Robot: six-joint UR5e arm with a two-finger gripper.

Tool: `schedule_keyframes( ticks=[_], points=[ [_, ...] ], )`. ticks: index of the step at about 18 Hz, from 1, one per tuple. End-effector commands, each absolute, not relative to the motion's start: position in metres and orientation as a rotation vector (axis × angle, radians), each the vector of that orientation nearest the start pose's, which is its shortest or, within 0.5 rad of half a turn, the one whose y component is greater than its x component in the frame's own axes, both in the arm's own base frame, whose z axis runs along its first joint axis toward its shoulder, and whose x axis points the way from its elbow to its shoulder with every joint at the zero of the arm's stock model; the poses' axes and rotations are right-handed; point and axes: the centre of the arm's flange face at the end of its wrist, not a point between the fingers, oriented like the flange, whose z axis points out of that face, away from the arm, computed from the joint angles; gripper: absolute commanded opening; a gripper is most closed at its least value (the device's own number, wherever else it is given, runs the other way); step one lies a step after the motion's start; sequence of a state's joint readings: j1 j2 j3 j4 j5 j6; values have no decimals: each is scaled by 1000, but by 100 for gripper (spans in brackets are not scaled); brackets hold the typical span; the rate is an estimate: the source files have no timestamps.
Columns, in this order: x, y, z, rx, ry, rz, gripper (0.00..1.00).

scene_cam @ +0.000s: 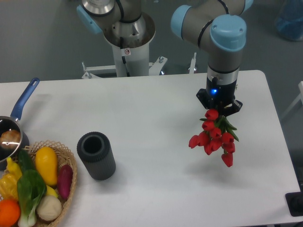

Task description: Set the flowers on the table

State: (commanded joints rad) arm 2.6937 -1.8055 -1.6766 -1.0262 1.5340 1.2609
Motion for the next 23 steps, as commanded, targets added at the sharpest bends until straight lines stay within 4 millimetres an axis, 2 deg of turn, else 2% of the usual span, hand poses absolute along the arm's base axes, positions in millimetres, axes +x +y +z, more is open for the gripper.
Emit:
schedule_keyframes(
  ticks=[4,8,10,11,14,15,16,19,23],
  points=[
    [-467,379,364,-3016,221,254,3],
    [-460,379,342,-3059,211,196,7],
    [-451,386,334,-3074,241,176,16],
    [-446,390,323,-3084,256,150,19],
    [-442,394,312,-3097,250,124,44],
    [-442,394,311,-3096,250,121,60],
    [-441,394,311,-3093,257,113,100],
    [-441,394,311,-3092,252,112,100],
    [-450,387,315,-3093,233,147,100]
  ],
)
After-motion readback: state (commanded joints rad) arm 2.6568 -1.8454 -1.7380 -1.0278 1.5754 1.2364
